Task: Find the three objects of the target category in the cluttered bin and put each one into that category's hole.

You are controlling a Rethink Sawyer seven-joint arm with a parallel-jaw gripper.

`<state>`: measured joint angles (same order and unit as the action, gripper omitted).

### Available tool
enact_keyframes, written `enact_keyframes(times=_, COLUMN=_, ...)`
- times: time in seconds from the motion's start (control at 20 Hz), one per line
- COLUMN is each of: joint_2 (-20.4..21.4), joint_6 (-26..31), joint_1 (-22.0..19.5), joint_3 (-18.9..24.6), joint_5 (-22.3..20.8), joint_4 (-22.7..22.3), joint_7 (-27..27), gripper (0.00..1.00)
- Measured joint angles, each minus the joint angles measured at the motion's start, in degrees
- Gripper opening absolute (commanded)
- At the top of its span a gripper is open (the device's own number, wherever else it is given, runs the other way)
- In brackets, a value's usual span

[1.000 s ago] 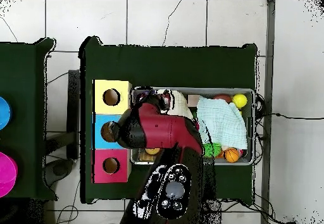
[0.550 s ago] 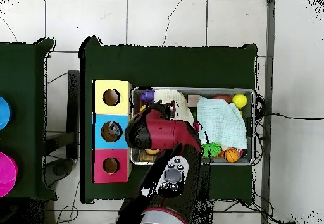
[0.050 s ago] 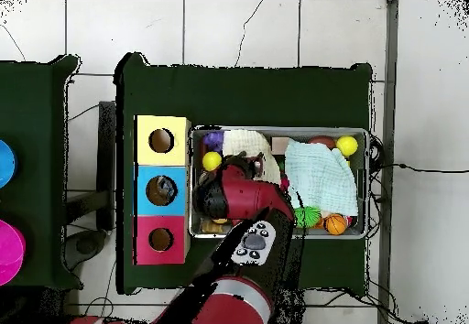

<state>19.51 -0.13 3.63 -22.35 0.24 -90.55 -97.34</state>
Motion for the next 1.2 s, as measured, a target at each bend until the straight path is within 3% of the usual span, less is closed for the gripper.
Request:
enact_keyframes(times=0.05, joint_2=-0.4, joint_6=-0.1, joint_1=-0.3, joint_3=0.0, joint_5=0.0, joint_4=0.0, joint_7=0.0, gripper=1.0)
enact_keyframes(times=0.1, joint_2=-0.9, joint_6=-0.2, joint_1=-0.7, joint_3=0.0, joint_5=0.0, joint_4=0.0, joint_7=0.0, gripper=0.0)
enact_keyframes(times=0.4, joint_2=-1.1, joint_6=-0.2, joint_1=-3.4, joint_3=1.7, joint_5=0.0, joint_4=0.0, joint_7=0.0, gripper=0.0)
enact_keyframes(times=0.7, joint_2=0.4, joint_6=-0.1, joint_1=-3.3, joint_3=2.0, joint_5=0.0, joint_4=-0.8, joint_7=0.0, gripper=0.0)
enact_keyframes(times=0.9, joint_2=3.0, joint_6=-0.1, joint_1=0.5, joint_3=-0.7, joint_5=0.0, joint_4=-1.9, joint_7=0.0, gripper=0.0)
enact_keyframes(times=1.0, joint_2=5.2, joint_6=-0.1, joint_1=5.9, joint_3=-5.1, joint_5=0.0, joint_4=-2.3, joint_7=0.0, gripper=0.0)
enact_keyframes(times=1.15, joint_2=6.1, joint_6=-0.1, joint_1=9.5, joint_3=-8.3, joint_5=0.3, joint_4=-2.2, joint_7=0.0, gripper=0.0)
enact_keyframes(times=1.2, joint_2=6.8, joint_6=-0.1, joint_1=13.2, joint_3=-11.9, joint_5=1.1, joint_4=-2.2, joint_7=0.0, gripper=0.0)
